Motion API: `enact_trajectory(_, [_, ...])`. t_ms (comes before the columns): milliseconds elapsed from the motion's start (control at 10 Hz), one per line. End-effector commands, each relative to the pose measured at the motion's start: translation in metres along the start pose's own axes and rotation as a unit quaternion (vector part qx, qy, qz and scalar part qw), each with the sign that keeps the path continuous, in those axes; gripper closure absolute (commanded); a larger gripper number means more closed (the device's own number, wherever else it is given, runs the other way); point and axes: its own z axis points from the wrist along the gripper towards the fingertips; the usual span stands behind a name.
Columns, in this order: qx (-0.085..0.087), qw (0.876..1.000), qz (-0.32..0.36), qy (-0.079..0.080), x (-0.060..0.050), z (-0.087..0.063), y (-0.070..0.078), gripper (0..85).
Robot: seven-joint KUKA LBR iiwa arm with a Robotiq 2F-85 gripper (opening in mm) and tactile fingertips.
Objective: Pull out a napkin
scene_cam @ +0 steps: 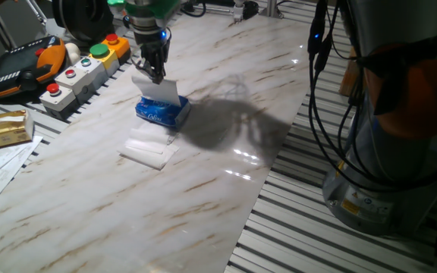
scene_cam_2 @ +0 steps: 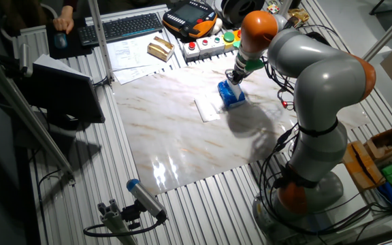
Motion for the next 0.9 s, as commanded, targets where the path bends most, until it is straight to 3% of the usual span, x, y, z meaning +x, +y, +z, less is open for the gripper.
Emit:
enact_trajectory(0, [-0.002, 1.0, 0.003, 0.0, 0.0, -0.003, 0.002, 84.3])
enact_trajectory(800, [-0.003, 1.0, 0.016, 0.004, 0.008, -0.028, 0.019, 84.3])
